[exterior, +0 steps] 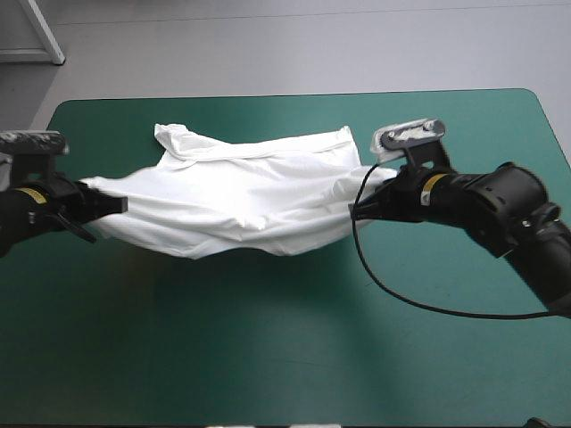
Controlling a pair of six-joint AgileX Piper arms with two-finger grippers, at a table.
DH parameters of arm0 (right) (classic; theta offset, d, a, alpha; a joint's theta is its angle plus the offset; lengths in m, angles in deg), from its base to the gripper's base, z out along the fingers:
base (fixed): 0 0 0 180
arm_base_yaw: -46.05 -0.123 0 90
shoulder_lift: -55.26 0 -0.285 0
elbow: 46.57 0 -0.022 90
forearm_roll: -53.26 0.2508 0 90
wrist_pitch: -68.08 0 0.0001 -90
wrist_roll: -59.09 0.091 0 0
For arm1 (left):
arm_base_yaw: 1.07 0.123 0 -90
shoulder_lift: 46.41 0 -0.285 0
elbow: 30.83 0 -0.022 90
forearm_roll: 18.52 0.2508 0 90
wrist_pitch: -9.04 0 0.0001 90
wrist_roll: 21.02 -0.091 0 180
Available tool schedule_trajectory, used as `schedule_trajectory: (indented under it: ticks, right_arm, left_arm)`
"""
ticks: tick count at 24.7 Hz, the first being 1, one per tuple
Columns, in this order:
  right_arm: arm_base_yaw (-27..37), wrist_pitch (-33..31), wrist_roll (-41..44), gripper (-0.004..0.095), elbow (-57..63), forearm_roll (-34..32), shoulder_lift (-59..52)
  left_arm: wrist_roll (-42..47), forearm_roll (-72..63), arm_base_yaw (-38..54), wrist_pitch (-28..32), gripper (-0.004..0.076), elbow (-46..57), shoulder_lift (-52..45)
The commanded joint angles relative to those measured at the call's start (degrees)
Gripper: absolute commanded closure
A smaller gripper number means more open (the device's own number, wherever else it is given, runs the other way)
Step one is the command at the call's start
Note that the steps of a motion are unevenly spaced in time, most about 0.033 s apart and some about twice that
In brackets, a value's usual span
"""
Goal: Fold the cloth
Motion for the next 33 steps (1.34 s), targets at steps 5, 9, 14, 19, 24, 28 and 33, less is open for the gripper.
schedule_trajectory:
  ticks: [5, 9, 14, 19, 24, 28, 33]
  right_arm:
    - [0.1, -3.2, -3.8, 0.0923, -25.9, -2.9, -2.3]
    - [0.1, -3.3, -5.0, 0.0923, -37.1, -3.0, -2.2]
    - [0.1, -1.8, -6.5, 0.0923, -48.7, -3.8, -2.2]
    - [0.1, -2.0, -7.6, 0.0923, -53.8, -4.0, -2.2]
    - [0.1, -6.1, -7.6, 0.0923, -52.2, -3.7, -1.6]
    - [0.1, -7.5, -8.0, 0.0923, -43.6, -4.0, -0.5]
    - [0.1, 4.7, -6.0, 0.0923, -23.7, -5.4, -0.4]
  left_arm:
    - [-3.2, -0.5, -0.2, -0.5, 0.0733, -25.4, -1.0]
    - [-4.8, -0.5, -0.2, 1.3, 0.0733, -35.8, -0.3]
    - [-7.9, -0.1, -0.2, 1.9, 0.0733, -46.8, 2.3]
    - [-7.9, 0.6, -0.2, 2.4, 0.0733, -53.5, 4.1]
    - [-9.1, 0.8, -0.2, -0.2, 0.0733, -54.0, 5.8]
    - [-9.1, -2.1, -0.2, -1.5, 0.0733, -45.5, 6.2]
    - [-9.1, -2.3, -0.2, 4.6, 0.0733, -26.8, 6.2]
